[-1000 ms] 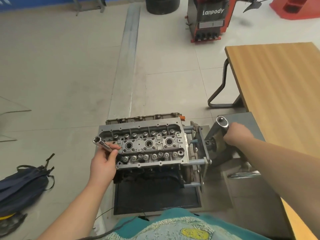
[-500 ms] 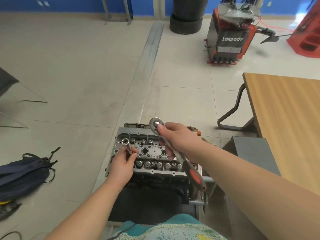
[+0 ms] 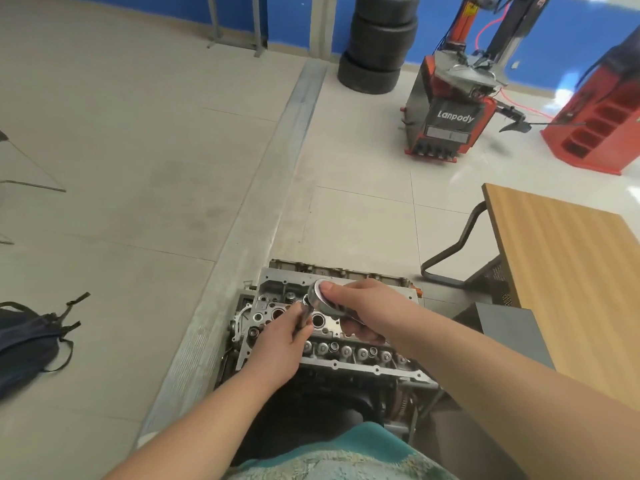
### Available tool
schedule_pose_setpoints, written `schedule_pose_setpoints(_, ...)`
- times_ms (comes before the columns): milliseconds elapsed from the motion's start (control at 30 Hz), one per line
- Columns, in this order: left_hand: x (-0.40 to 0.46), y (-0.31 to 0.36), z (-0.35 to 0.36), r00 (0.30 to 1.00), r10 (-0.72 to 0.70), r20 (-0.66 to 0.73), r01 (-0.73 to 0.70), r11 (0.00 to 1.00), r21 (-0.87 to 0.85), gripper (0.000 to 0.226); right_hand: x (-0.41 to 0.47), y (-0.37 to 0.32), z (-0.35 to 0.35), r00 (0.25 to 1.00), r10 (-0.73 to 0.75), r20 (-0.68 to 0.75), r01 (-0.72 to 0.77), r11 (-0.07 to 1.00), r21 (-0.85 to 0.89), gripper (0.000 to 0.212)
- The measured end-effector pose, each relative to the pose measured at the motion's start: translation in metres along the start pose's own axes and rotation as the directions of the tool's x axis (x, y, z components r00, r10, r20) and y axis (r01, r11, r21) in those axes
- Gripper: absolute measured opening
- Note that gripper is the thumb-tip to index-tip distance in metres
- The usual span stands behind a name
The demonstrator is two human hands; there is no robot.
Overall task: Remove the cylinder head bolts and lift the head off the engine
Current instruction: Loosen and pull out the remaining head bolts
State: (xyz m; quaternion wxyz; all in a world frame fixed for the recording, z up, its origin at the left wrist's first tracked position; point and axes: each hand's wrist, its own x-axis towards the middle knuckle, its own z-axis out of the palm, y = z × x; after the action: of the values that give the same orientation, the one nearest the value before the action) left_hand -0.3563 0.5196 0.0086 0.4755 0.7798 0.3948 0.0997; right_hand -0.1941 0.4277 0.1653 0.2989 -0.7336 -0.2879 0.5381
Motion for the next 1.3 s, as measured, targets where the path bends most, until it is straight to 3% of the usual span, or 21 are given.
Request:
schedule_pose_setpoints(167, 0.006, -0.007, -0.002, 0.998, 0.051, 0.048, -0.051, 0.999, -0.005, 0.005, 0.001, -0.012, 0.011, 0.998, 0.034, -0.060, -0.040, 0.994, -0.097, 0.057)
schedule_pose_setpoints(333, 0.012, -0.011, -0.011, 0.989, 0.125, 0.078, -0.121, 0.991, -0.058, 0.019, -0.002, -0.016, 0.038, 0.992, 0.023, -0.126, -0.047, 0.980, -0.191, 0.058)
schedule_pose_setpoints(433, 0.012, -0.016, -0.011, 0.983, 0.162, 0.085, -0.155, 0.984, -0.083, 0.023, -0.005, -0.014, 0.053, 0.991, 0.061, -0.119, -0.067, 0.997, -0.050, 0.056)
schedule_pose_setpoints(500, 0.012, -0.018, -0.012, 0.983, 0.157, 0.095, -0.147, 0.984, -0.104, 0.005, -0.007, -0.015, 0.057, 0.988, 0.121, -0.100, -0.110, 0.988, 0.106, 0.055)
schedule_pose_setpoints(600, 0.014, -0.020, -0.016, 0.972, 0.187, 0.145, -0.175, 0.981, -0.088, 0.006, -0.004, -0.012, 0.059, 0.983, 0.165, -0.084, -0.146, 0.971, 0.191, 0.056)
schedule_pose_setpoints(700, 0.017, -0.014, -0.025, 0.937, 0.272, 0.221, -0.273, 0.962, -0.030, 0.040, -0.003, -0.008, 0.057, 0.970, 0.218, -0.111, -0.195, 0.963, 0.188, 0.053)
schedule_pose_setpoints(767, 0.022, -0.005, -0.034, 0.913, 0.253, 0.319, -0.268, 0.963, 0.006, 0.050, -0.005, -0.007, 0.051, 0.967, 0.237, -0.097, -0.220, 0.962, 0.164, 0.053)
schedule_pose_setpoints(800, 0.025, -0.002, -0.040, 0.900, 0.238, 0.366, -0.247, 0.969, -0.023, 0.053, -0.006, -0.007, 0.048, 0.966, 0.245, -0.080, -0.230, 0.960, 0.160, 0.055)
schedule_pose_setpoints(867, 0.026, 0.005, -0.057, 0.847, 0.305, 0.436, -0.179, 0.935, -0.308, 0.058, -0.006, -0.007, 0.042, 0.967, 0.245, -0.062, -0.234, 0.960, 0.155, 0.062)
schedule_pose_setpoints(933, 0.029, 0.019, -0.076, 0.787, 0.446, 0.426, -0.099, 0.773, -0.626, 0.058, -0.005, -0.006, 0.038, 0.967, 0.237, -0.092, -0.224, 0.965, 0.136, 0.068)
schedule_pose_setpoints(1000, 0.034, 0.043, -0.085, 0.748, 0.507, 0.428, -0.184, 0.779, -0.600, 0.045, -0.005, -0.002, 0.037, 0.967, 0.224, -0.121, -0.211, 0.971, 0.112, 0.068)
schedule_pose_setpoints(1100, 0.037, 0.071, -0.077, 0.748, 0.502, 0.434, -0.380, 0.861, -0.339, 0.027, -0.013, 0.010, 0.034, 0.970, 0.219, -0.105, -0.196, 0.961, 0.194, 0.064)
schedule_pose_setpoints(1300, 0.036, 0.075, -0.061, 0.883, 0.431, 0.186, -0.338, 0.859, -0.385, 0.038, -0.082, 0.064, 0.010, 0.999, 0.029, -0.035, -0.012, 0.902, 0.431, 0.049)
